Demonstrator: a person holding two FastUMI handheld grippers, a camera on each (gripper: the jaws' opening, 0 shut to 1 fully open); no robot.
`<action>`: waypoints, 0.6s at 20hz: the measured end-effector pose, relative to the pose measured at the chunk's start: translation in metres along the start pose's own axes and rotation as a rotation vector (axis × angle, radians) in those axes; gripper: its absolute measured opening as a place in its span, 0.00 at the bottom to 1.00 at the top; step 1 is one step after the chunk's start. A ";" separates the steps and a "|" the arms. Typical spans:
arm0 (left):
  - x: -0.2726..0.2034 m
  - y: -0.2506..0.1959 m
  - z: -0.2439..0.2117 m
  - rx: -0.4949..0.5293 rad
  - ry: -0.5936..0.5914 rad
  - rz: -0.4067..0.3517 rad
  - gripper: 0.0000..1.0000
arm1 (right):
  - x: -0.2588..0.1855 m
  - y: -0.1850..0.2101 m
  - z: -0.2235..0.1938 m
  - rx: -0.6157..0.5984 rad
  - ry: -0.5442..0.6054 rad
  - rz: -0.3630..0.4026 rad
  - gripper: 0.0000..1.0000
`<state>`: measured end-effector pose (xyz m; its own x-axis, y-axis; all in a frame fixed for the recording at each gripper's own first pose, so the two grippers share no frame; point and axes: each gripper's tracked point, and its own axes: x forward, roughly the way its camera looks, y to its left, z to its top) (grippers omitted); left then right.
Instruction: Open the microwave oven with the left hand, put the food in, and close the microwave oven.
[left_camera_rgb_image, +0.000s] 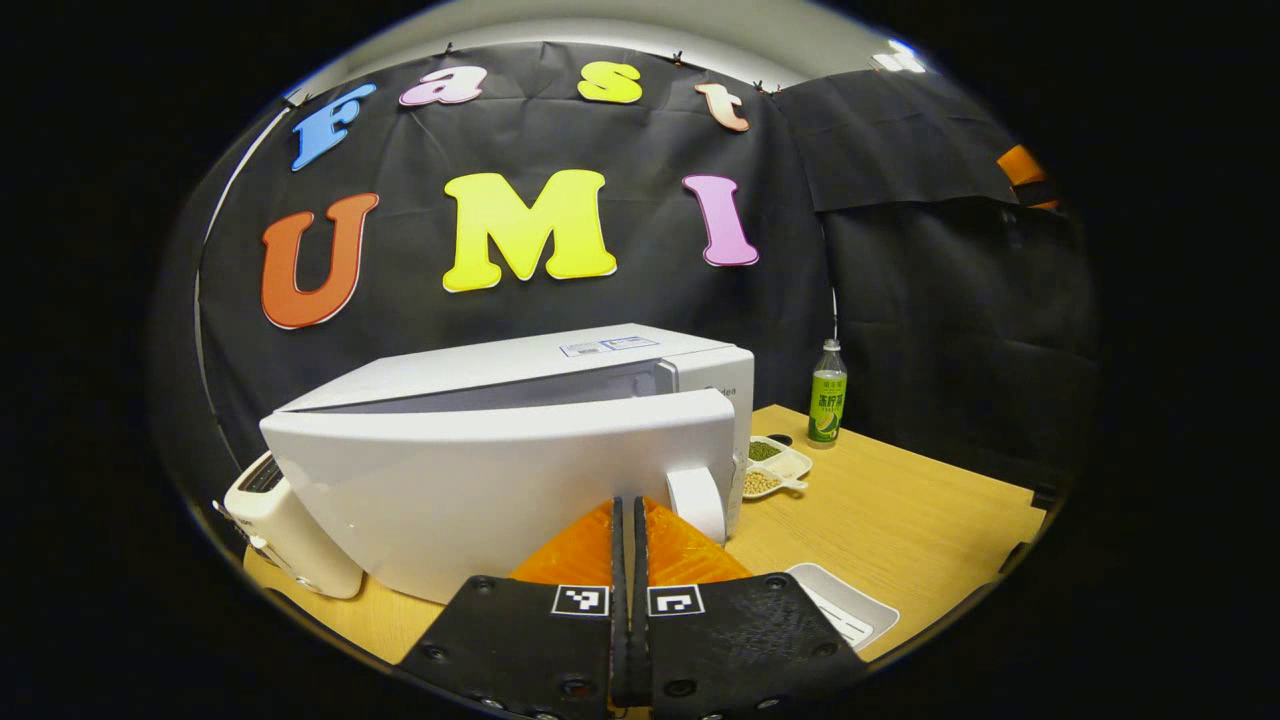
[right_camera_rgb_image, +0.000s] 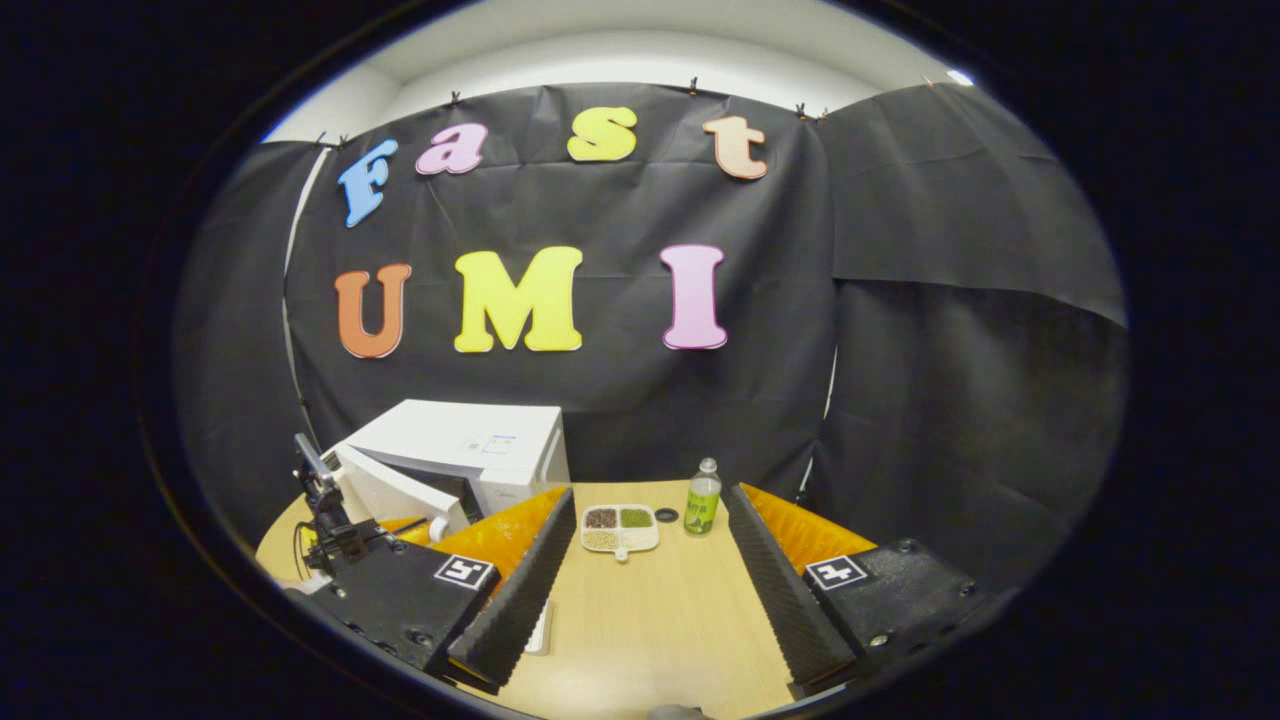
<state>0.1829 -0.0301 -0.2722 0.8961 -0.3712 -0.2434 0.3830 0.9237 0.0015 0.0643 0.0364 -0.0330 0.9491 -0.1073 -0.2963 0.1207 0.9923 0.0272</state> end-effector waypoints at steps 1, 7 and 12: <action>0.007 0.003 0.000 -0.004 0.000 0.012 0.00 | 0.003 -0.001 0.000 0.000 0.001 -0.001 0.99; 0.053 0.006 0.001 0.005 0.020 0.040 0.00 | 0.021 -0.005 -0.005 0.014 0.035 -0.002 0.99; 0.056 0.007 0.001 -0.014 0.013 0.046 0.00 | 0.028 -0.007 -0.004 0.003 0.037 -0.010 0.99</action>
<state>0.2363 -0.0445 -0.2846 0.9096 -0.3274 -0.2558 0.3385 0.9410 -0.0004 0.0893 0.0269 -0.0457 0.9364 -0.1148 -0.3317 0.1310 0.9910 0.0268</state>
